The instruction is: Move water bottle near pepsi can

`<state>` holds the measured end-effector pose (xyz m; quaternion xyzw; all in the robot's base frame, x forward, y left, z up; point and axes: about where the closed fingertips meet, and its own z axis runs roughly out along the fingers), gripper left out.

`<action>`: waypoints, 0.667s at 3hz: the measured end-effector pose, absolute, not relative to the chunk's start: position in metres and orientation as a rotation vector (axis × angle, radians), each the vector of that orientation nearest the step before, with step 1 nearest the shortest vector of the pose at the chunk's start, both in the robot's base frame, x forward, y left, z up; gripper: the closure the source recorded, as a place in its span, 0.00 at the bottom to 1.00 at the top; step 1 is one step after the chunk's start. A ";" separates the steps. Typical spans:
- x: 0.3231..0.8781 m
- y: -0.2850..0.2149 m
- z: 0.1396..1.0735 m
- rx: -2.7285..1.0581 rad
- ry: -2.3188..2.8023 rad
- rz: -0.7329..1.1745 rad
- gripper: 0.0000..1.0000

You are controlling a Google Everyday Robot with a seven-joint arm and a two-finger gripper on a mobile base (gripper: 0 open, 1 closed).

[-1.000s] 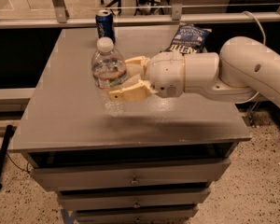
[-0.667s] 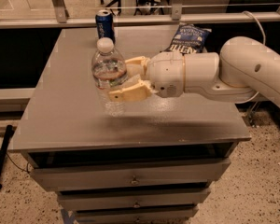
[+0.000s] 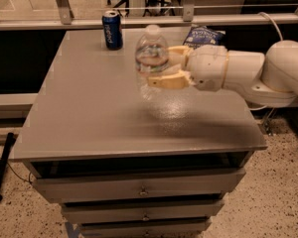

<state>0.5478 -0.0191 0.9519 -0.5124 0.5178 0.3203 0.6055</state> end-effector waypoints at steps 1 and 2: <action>0.594 -0.076 0.972 -1.083 1.157 0.619 1.00; 0.644 -0.110 0.992 -1.015 1.113 0.542 1.00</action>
Offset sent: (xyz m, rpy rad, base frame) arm 0.1625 -0.1319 0.0719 0.1523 -0.2583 -0.2794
